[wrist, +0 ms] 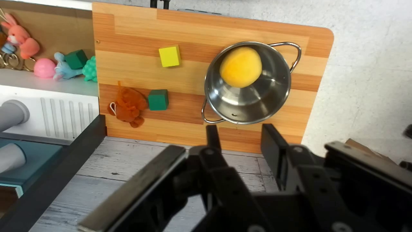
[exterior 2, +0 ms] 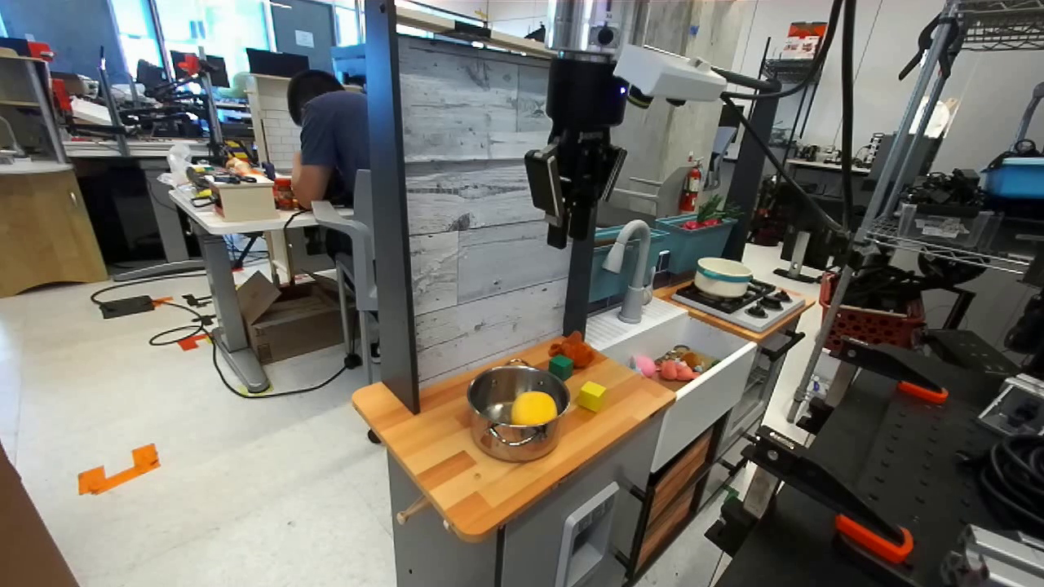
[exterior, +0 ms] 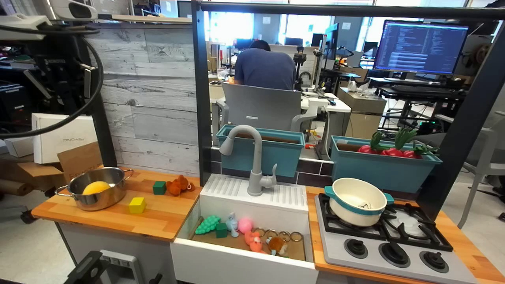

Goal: Put the yellow plushie in the silver pot

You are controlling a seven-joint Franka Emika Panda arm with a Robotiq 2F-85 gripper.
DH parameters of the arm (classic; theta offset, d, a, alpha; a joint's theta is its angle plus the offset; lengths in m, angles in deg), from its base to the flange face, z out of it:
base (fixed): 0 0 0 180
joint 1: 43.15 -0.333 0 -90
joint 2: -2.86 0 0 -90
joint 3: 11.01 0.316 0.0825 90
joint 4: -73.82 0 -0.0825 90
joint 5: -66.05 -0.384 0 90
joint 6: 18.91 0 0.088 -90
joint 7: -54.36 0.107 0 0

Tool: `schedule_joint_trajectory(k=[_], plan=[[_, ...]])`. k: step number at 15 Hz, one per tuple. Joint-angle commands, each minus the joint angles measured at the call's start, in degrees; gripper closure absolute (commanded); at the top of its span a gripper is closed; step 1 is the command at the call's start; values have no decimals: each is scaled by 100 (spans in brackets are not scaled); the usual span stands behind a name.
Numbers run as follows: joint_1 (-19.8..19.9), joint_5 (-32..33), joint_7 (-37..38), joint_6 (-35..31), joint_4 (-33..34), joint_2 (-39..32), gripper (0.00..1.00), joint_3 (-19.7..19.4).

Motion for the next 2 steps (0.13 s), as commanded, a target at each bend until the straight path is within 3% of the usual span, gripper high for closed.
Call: schedule_joint_trajectory(k=[1,2], plan=[[-11,-14,-14,10,5,2,60,-12],[-11,-14,-14,10,5,2,60,-12]])
